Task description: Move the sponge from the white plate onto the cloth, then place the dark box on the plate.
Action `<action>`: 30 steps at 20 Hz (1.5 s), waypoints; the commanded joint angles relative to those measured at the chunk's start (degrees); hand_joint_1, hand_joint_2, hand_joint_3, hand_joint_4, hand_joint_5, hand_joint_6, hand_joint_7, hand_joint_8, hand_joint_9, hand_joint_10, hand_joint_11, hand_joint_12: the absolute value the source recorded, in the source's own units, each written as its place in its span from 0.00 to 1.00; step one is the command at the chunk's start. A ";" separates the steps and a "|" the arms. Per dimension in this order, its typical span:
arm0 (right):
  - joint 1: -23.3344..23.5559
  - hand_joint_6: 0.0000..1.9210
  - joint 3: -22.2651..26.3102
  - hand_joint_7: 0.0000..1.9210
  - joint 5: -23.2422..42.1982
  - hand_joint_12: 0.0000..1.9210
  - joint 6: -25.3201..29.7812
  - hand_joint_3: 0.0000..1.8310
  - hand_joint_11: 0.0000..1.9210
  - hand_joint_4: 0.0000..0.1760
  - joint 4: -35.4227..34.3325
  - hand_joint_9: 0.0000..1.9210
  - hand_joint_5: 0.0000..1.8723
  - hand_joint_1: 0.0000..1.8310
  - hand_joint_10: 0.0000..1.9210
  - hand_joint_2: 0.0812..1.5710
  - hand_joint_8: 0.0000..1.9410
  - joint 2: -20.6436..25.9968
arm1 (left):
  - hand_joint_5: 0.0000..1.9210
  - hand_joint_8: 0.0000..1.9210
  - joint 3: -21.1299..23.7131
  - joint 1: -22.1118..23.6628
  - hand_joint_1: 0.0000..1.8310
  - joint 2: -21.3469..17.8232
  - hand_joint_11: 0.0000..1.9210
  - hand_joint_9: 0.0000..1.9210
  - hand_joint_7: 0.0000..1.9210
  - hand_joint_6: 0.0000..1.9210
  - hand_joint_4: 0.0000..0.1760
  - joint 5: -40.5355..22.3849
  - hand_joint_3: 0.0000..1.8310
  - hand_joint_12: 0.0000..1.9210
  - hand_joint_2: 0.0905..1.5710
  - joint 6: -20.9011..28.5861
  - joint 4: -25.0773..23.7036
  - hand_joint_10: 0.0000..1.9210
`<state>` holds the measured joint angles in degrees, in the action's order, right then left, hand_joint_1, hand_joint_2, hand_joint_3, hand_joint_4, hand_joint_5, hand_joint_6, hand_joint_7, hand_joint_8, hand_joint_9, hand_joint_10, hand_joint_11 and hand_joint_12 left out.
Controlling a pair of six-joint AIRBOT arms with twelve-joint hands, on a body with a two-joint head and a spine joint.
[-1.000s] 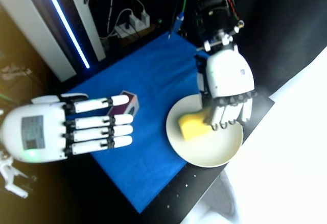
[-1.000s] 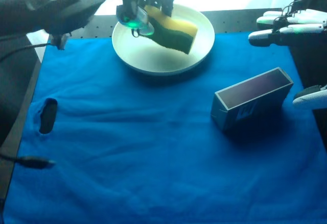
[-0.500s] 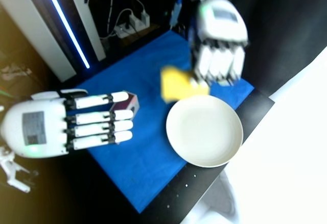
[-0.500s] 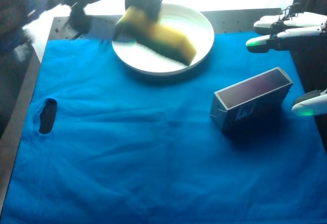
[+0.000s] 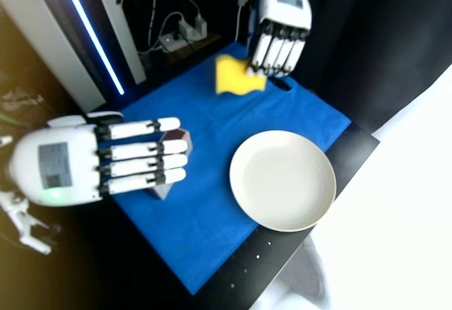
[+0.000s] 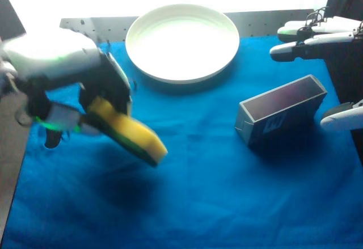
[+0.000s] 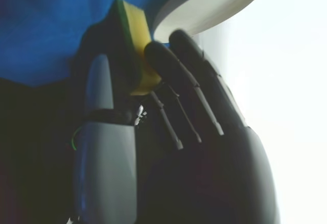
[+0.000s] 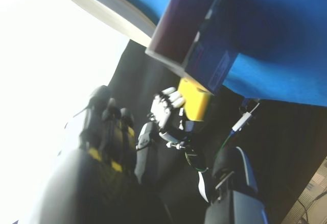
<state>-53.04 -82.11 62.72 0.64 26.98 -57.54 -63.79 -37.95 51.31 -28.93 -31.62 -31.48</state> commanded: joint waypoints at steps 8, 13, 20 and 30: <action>0.90 0.00 0.12 0.07 5.92 0.16 0.43 0.00 0.00 0.77 -2.71 0.04 0.19 0.45 0.00 0.61 0.00 0.24 | 0.38 0.00 -0.54 -1.96 0.54 0.81 0.28 0.48 0.47 0.00 0.00 -4.01 0.00 0.52 0.59 0.31 2.99 0.04; 0.98 0.00 0.12 0.04 5.96 0.09 0.43 0.00 0.00 0.81 -0.86 0.00 0.14 0.43 0.00 0.59 0.00 0.24 | 0.28 0.00 2.30 -3.60 0.47 -3.32 0.14 0.38 0.35 0.00 0.00 -12.59 0.00 0.61 0.54 -0.08 7.51 0.00; 1.62 0.00 -2.97 0.05 4.01 0.02 0.45 0.00 0.05 0.85 -1.46 0.02 0.13 0.42 0.01 0.55 0.00 -3.00 | 0.23 0.00 4.01 -4.13 0.50 -5.17 0.08 0.29 0.28 0.00 0.00 -21.32 0.00 0.54 0.49 -4.81 14.37 0.00; 6.21 0.00 -6.07 0.26 -5.86 0.58 0.46 0.00 0.01 0.63 5.24 0.24 0.26 0.45 0.02 0.57 0.01 -7.89 | 0.12 0.00 6.41 -10.03 0.45 -6.45 0.00 0.08 0.09 0.00 0.07 -30.48 0.00 0.23 0.50 -8.31 22.80 0.00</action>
<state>-47.40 -88.07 52.60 0.73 34.37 -65.36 -57.67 -48.38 44.84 -52.58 -39.97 -9.82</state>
